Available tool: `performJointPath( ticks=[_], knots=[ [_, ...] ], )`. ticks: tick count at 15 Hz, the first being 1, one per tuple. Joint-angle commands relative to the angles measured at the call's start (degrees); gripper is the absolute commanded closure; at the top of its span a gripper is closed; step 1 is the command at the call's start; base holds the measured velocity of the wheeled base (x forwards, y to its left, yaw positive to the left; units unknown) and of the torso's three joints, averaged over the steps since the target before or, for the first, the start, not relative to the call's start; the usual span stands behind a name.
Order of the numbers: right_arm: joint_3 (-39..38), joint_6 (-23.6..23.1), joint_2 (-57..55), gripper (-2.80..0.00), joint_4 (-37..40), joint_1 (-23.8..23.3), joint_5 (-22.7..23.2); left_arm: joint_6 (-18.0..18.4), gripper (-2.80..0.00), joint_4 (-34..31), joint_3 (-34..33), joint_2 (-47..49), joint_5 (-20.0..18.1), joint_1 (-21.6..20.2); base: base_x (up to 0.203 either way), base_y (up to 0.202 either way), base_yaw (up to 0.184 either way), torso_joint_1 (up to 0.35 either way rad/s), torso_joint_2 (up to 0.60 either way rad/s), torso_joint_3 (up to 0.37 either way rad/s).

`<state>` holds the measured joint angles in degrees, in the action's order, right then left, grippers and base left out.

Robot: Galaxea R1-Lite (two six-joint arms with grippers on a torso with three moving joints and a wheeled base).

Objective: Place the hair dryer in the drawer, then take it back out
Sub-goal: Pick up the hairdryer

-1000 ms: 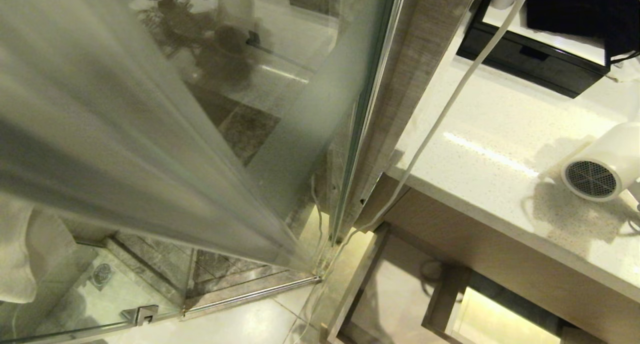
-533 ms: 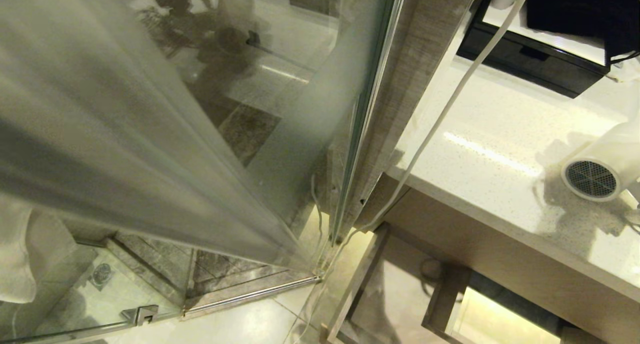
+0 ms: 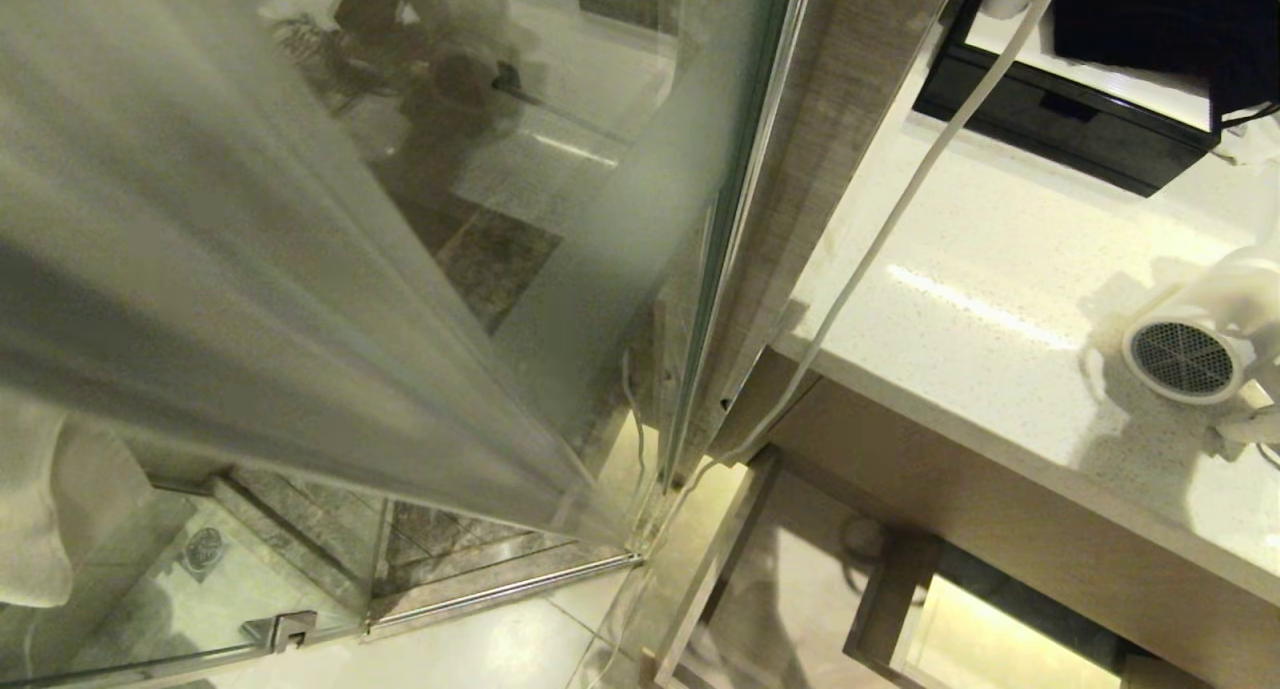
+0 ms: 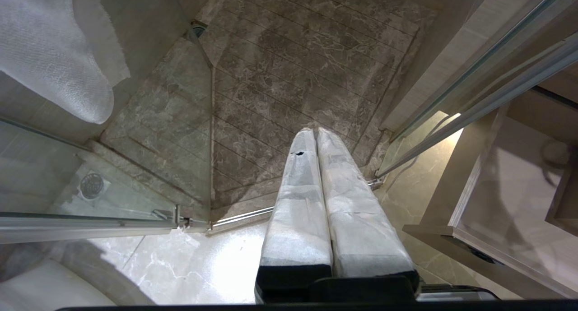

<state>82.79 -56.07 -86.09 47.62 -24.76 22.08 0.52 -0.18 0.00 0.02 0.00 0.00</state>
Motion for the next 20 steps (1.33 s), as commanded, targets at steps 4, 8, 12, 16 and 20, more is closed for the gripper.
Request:
performJointPath(
  ticks=[4, 8, 12, 16, 20],
  knots=[
    [-0.9, -3.3, 0.1, 0.00, 0.7, -0.2, 0.1, 0.0, 0.00, 0.0, 0.0, 0.0, 0.1, 0.0, 0.000, 0.000, 0.000, 0.000, 0.00, 0.000],
    [-0.9, -3.3, 1.8, 0.00, 1.8, -0.7, 0.2, 0.0, 0.00, 0.0, 0.0, 0.0, 0.1, 0.0, 0.000, 0.000, 0.000, 0.000, 0.00, 0.000],
    [-1.3, -3.3, 4.3, 0.00, 2.4, -0.7, 0.2, 0.0, 0.00, 0.0, 0.0, 0.0, 0.0, 0.0, 0.000, 0.000, 0.000, 0.000, 0.00, 0.000],
    [-1.5, -3.3, 7.4, 0.00, 2.7, -0.8, 0.0, 0.0, 0.00, 0.0, 0.0, 0.0, 0.0, 0.0, 0.000, 0.000, 0.000, 0.000, 0.00, 0.000],
    [-1.6, -3.2, 11.5, 0.00, 4.8, -0.9, 0.1, 0.0, 0.00, 0.0, 0.0, 0.0, 0.1, 0.0, 0.000, 0.000, 0.000, 0.000, 0.00, 0.000]
  ],
)
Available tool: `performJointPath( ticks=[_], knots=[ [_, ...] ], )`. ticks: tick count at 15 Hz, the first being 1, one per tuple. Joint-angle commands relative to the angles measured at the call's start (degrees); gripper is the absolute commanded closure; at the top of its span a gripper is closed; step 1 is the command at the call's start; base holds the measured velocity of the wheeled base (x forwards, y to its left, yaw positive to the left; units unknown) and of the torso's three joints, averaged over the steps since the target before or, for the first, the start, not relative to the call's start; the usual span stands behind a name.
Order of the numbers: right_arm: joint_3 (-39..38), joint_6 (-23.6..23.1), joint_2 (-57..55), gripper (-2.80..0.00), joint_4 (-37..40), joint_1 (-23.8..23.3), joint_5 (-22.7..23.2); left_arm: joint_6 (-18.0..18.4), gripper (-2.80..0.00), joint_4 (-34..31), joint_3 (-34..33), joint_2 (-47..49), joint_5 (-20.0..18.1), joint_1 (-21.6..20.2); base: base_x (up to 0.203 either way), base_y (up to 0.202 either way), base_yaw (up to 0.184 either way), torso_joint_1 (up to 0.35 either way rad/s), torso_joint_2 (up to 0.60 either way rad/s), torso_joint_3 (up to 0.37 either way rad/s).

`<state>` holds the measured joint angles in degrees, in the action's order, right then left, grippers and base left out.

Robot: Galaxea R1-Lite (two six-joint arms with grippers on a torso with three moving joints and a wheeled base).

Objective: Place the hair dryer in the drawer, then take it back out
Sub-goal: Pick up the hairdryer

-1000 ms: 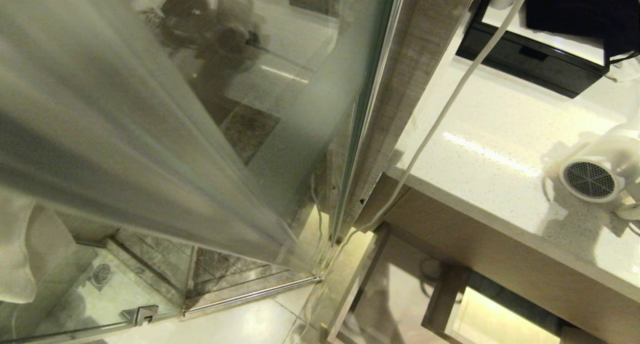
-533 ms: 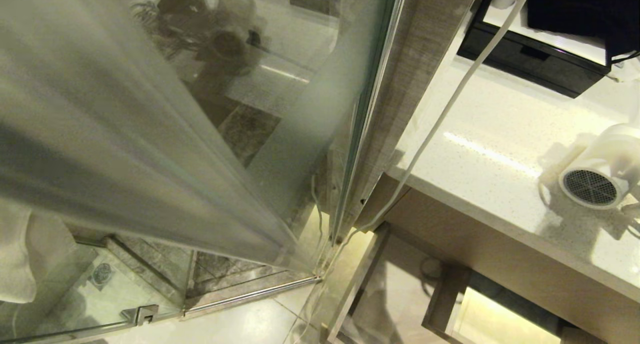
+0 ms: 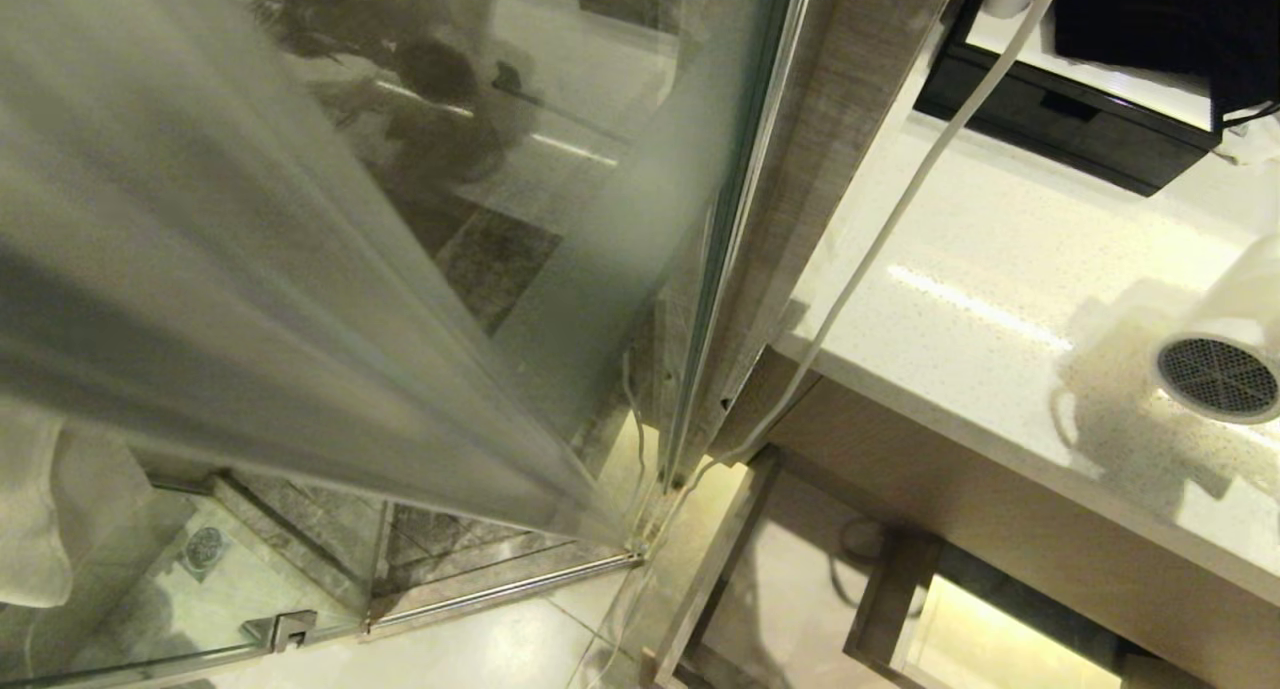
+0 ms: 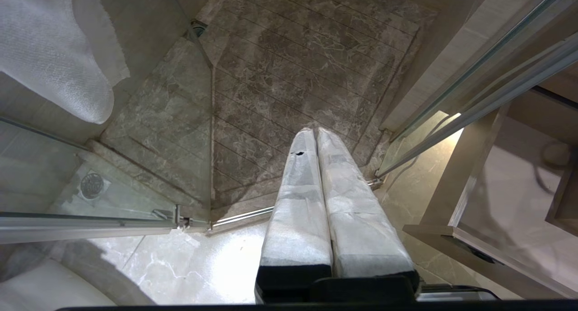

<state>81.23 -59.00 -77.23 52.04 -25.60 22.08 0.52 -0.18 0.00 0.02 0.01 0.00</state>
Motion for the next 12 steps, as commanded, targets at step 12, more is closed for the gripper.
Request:
performJointPath(
  ticks=[12],
  knots=[
    [-7.0, 26.3, 19.0, 0.00, -3.9, 5.1, 0.3, 0.0, 0.00, 0.0, 0.0, 0.0, 0.0, 0.0, 0.000, 0.000, 0.000, 0.000, 0.00, 0.000]
  ],
)
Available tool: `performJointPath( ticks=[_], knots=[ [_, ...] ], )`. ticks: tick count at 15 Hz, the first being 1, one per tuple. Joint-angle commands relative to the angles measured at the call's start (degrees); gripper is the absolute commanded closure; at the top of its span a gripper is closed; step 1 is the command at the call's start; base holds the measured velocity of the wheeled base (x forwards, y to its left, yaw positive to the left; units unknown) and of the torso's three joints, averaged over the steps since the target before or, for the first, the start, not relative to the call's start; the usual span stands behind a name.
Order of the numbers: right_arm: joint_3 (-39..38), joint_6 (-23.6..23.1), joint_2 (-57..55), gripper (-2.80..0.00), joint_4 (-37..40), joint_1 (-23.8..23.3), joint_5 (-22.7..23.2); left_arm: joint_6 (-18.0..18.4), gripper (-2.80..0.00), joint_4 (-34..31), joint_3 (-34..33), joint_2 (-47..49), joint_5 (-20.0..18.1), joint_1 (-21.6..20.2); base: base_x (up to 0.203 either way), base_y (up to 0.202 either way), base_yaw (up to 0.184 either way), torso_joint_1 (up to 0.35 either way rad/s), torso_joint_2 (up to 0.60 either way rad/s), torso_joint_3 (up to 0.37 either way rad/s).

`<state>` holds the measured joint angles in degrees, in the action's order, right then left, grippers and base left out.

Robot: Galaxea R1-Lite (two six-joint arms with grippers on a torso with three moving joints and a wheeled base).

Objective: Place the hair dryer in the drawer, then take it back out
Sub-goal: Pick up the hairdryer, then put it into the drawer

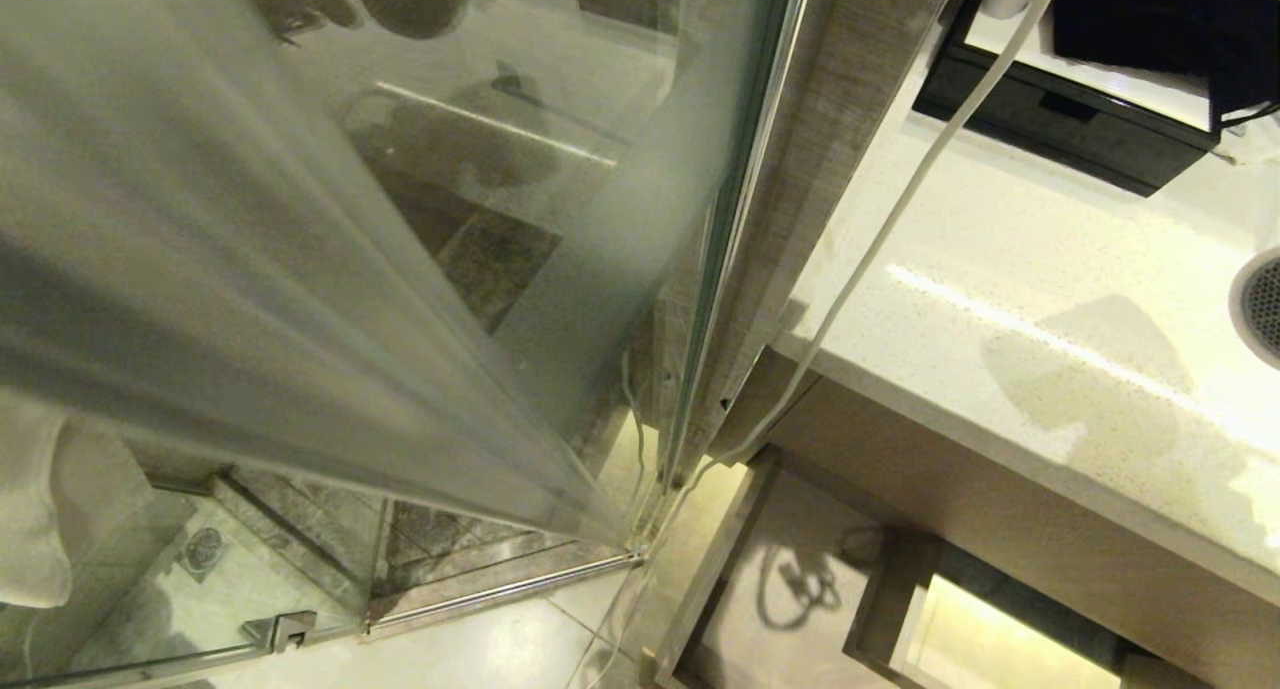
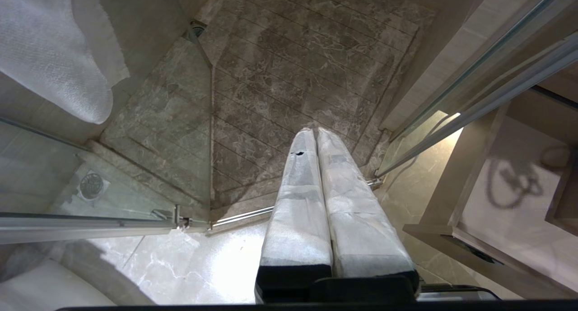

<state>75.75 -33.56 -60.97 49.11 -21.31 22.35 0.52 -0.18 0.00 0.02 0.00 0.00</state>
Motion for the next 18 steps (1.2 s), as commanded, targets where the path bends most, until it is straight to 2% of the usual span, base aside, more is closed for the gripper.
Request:
performJointPath(
  ticks=[1, 2, 5, 7, 8, 11, 12, 15, 18],
  knots=[
    [-3.6, 1.6, 4.2, 0.00, -4.2, 1.1, 0.0, 0.0, 0.00, 0.0, 0.0, 0.0, 0.0, 0.0, 0.000, 0.000, 0.000, 0.000, 0.00, 0.000],
    [-4.5, 3.2, 4.9, 0.00, -5.7, 1.5, -0.1, 0.0, 0.00, 0.0, 0.0, 0.0, 0.0, 0.0, 0.000, 0.000, 0.000, 0.000, 0.00, 0.000],
    [-6.7, 12.1, 6.2, 0.00, -7.8, 3.9, -0.4, 0.0, 0.00, 0.0, 0.0, 0.0, 0.1, 0.0, 0.000, 0.000, 0.000, 0.000, 0.00, 0.000],
    [-9.6, 12.6, 7.8, 0.00, -9.8, 4.6, -2.2, 0.0, 0.00, 0.0, 0.0, 0.0, 0.0, 0.0, 0.000, 0.000, 0.000, 0.000, 0.00, 0.000],
    [-10.5, 12.7, 8.7, 0.00, -10.2, 5.1, -5.3, 0.0, 0.00, 0.0, 0.0, 0.0, 0.1, 0.0, 0.000, 0.000, 0.000, 0.000, 0.00, 0.000],
    [-11.9, 12.8, 9.8, 0.00, -10.5, 6.5, -18.6, 0.0, 0.00, 0.0, 0.0, 0.0, 0.0, 0.0, 0.000, 0.000, 0.000, 0.000, 0.00, 0.000],
    [-12.1, 12.9, 9.9, 0.00, -11.6, 6.7, -20.8, 0.0, 0.00, 0.0, 0.0, 0.0, 0.0, 0.0, 0.000, 0.000, 0.000, 0.000, 0.00, 0.000],
    [-13.6, 15.7, 10.3, 0.00, -16.2, 8.2, -20.9, 0.0, 0.00, 0.0, 0.0, 0.0, 0.0, 0.0, 0.000, 0.000, 0.000, 0.000, 0.00, 0.000],
    [-14.4, 16.0, 10.4, 0.00, -16.3, 8.3, -20.9, 0.0, 0.00, 0.0, 0.0, 0.0, 0.0, 0.0, 0.000, 0.000, 0.000, 0.000, 0.00, 0.000]
  ],
)
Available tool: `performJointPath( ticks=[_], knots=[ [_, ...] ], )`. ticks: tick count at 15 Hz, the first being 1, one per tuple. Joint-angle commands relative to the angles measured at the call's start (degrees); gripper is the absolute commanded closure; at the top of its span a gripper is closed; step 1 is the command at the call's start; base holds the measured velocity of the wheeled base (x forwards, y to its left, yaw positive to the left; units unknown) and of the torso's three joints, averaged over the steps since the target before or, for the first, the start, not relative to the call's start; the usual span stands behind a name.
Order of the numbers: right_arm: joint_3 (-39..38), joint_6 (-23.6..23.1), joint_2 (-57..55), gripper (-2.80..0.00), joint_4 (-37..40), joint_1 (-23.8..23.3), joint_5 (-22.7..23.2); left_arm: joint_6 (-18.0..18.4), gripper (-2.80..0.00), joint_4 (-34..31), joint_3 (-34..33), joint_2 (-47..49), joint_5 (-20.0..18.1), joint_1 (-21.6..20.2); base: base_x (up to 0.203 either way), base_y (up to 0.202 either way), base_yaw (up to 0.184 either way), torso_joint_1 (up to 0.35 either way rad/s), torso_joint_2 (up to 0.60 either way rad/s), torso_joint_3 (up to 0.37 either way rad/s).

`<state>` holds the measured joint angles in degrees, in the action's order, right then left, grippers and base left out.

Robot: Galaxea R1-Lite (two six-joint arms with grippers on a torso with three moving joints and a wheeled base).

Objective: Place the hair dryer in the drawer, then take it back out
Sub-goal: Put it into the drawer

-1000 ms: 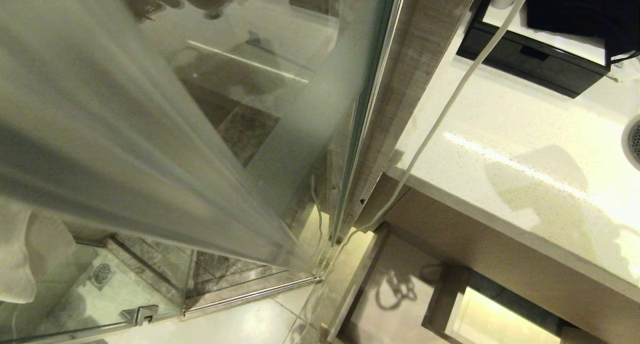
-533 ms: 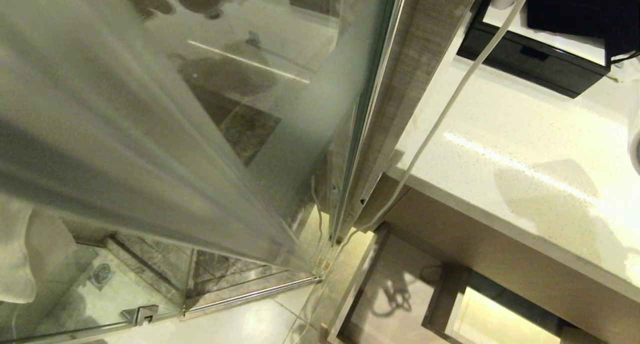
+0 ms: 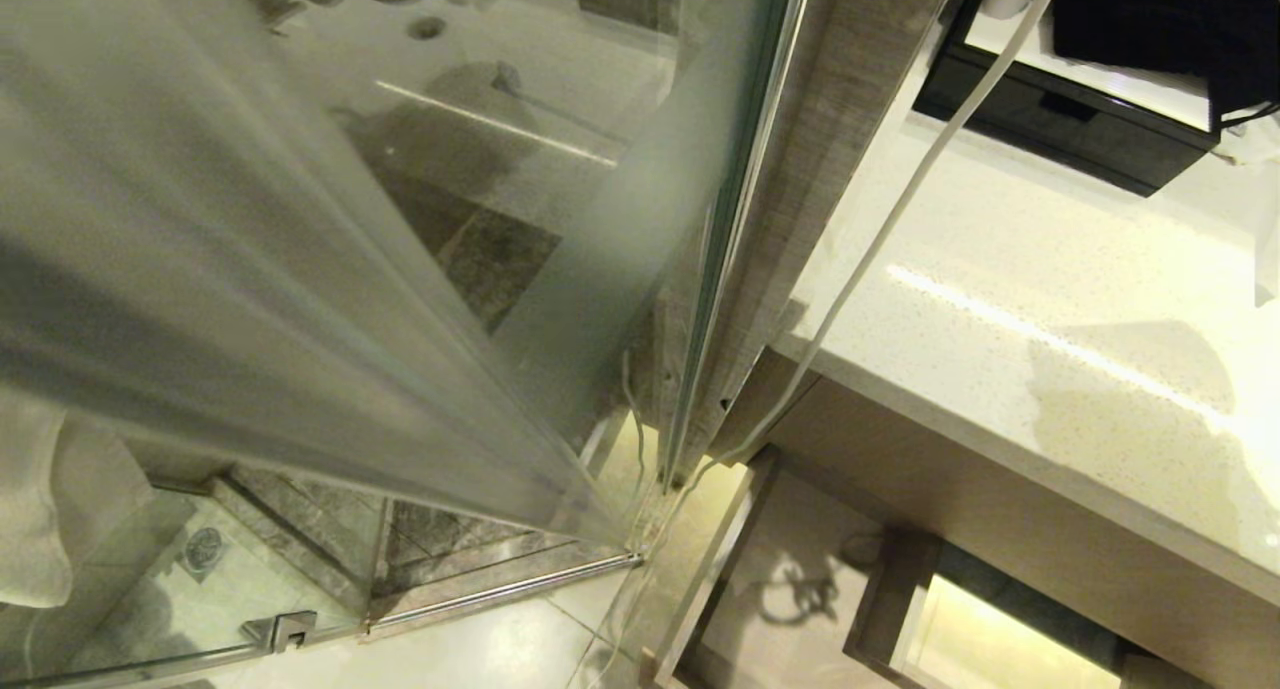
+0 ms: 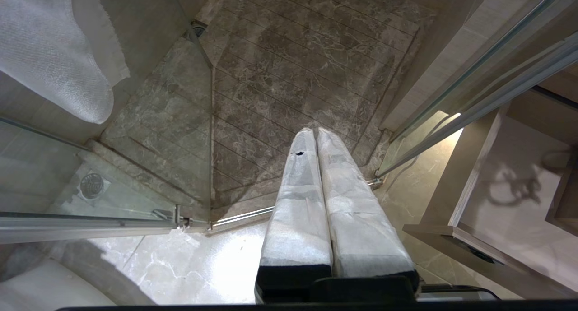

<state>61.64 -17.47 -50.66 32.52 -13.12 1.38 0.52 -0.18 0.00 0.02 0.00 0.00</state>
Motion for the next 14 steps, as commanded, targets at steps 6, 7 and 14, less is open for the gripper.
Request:
performJointPath(
  ticks=[6, 7, 14],
  knots=[
    [-0.6, 0.1, -0.1, 0.00, 0.0, 0.1, 0.3, 0.0, 0.00, 0.0, 0.0, 0.0, 0.0, 0.0, 0.000, 0.000, 0.000, -0.020, 0.06, 0.045],
    [-0.8, 0.1, 0.0, 0.00, 0.0, 0.1, 0.3, 0.0, 0.00, 0.0, 0.1, 0.0, 0.0, 0.0, 0.000, 0.000, 0.000, -0.129, 0.34, 0.194],
    [-1.4, -0.1, 0.6, 0.00, 0.1, 0.1, 0.3, 0.0, 0.00, 0.0, 0.0, 0.0, 0.0, 0.0, 0.000, 0.000, 0.000, -0.106, 0.26, 0.150]
  ],
)
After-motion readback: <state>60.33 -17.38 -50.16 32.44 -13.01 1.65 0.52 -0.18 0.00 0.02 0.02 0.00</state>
